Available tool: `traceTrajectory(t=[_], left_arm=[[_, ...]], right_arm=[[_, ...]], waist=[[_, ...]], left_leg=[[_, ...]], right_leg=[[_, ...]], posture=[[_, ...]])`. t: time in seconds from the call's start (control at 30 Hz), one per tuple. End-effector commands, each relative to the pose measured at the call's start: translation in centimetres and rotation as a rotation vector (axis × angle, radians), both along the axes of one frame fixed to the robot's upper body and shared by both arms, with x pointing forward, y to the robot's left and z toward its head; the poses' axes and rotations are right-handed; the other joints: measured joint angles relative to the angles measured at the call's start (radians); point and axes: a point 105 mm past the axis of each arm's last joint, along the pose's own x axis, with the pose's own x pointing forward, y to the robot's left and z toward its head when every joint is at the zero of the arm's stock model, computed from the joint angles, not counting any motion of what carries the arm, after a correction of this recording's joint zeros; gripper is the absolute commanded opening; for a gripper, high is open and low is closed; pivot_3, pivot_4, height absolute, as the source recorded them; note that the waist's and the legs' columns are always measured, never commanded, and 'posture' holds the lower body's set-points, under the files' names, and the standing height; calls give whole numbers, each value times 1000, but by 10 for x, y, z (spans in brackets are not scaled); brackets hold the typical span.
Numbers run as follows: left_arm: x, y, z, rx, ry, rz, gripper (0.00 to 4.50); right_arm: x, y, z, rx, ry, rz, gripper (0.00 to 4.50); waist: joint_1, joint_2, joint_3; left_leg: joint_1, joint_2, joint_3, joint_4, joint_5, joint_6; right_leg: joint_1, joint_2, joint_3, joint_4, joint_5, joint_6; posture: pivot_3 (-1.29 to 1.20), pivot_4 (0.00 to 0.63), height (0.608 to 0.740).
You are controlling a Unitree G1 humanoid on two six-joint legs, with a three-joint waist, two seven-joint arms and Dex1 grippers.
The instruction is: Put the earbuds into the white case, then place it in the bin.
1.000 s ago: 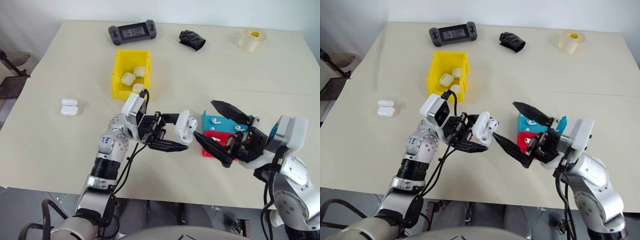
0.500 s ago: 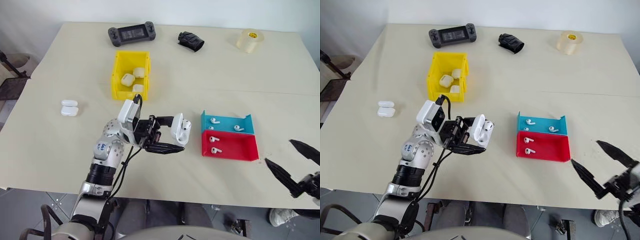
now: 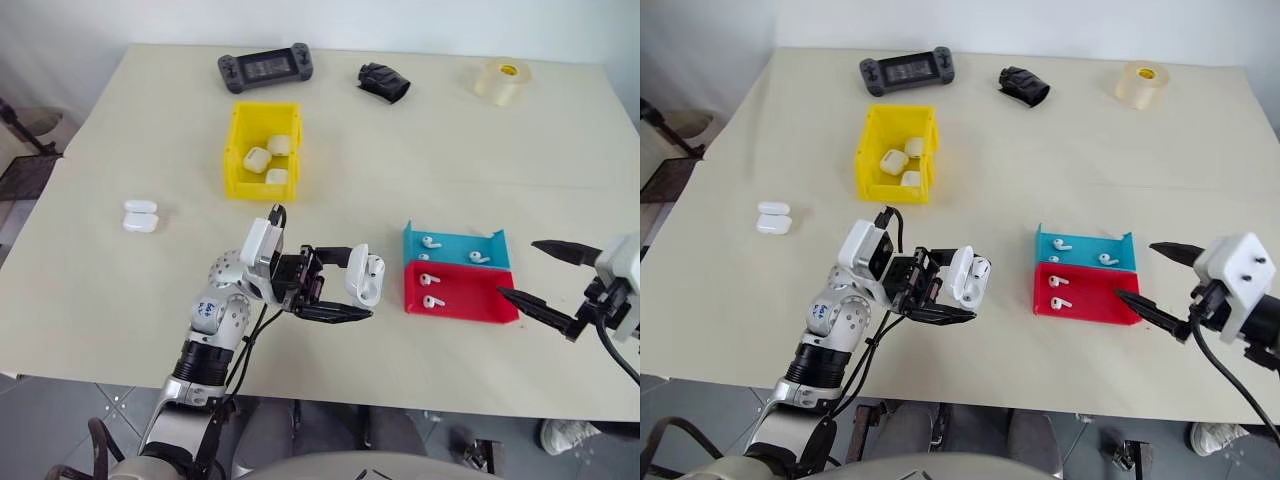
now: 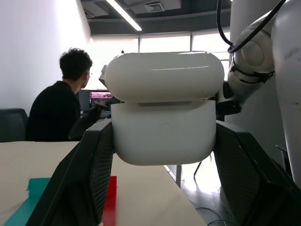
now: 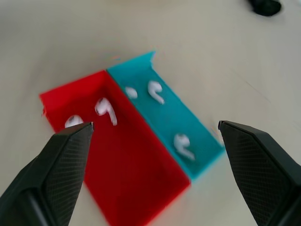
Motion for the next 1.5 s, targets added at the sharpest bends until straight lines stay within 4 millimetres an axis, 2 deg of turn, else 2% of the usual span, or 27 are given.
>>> traceTrajectory(t=[0.03,0.1,0.23,0.43,0.67,0.93,1.2,1.23,1.3,1.4,1.5], left_arm=[[-6,0,4,-8,-44,5,2784],[-6,1,2,-7,-43,11,2784],[-8,3,-2,-6,-33,24,2784],[-9,0,-1,-17,-34,36,2784],[-10,0,0,-24,-37,55,2784],[-9,-2,2,-33,-43,71,2784],[-7,-2,5,-38,-52,81,2784],[-7,-2,5,-38,-52,82,2784],[-7,-2,6,-38,-53,84,2784],[-6,-2,6,-39,-53,88,2784],[-5,-2,6,-40,-54,90,2784]], right_arm=[[19,9,10,-101,93,31,4476],[26,13,13,-158,135,64,4476],[58,11,19,-296,160,59,4476],[89,-4,10,-519,196,106,4476],[103,-10,-1,-623,271,189,4476],[106,-3,-14,-641,308,262,4476],[106,-12,-22,-719,326,293,4476],[107,-12,-22,-720,323,294,4076],[107,-12,-22,-723,320,298,3665],[106,-11,-22,-717,323,306,2635],[106,-9,-21,-711,318,309,2635]], waist=[[-2,1,1],[-1,2,2],[-6,1,3],[-7,2,3],[-10,2,3],[-9,2,3],[-7,2,3],[-8,2,3],[-8,2,3],[-9,2,3],[-9,2,3]], left_leg=[[-1,-1,0,0,0,0],[-2,-2,1,1,0,0],[-3,-1,0,0,0,0],[-5,-2,1,0,0,0],[-8,-2,4,0,0,0],[-9,-1,4,1,1,-1],[-9,-2,4,1,1,-1],[-9,-2,4,1,1,-1],[-9,-2,4,1,1,-1],[-9,-1,4,1,1,-1],[-9,-2,4,1,1,-1]], right_leg=[[-1,-1,0,0,0,0],[-1,-2,0,-2,0,0],[-1,-1,-1,-4,0,0],[-6,-2,0,-1,0,1],[-15,-2,2,6,0,1],[-15,-2,2,7,0,1],[-16,-2,2,7,0,1],[-16,-2,2,7,0,1],[-16,-2,2,7,0,1],[-16,-1,2,7,0,1],[-16,-2,2,7,0,1]], posture=[[0,150,740],[0,150,740],[0,150,740],[0,150,740],[0,150,740],[0,150,740],[0,150,740],[0,150,740],[0,150,740],[0,150,740],[0,150,740]])
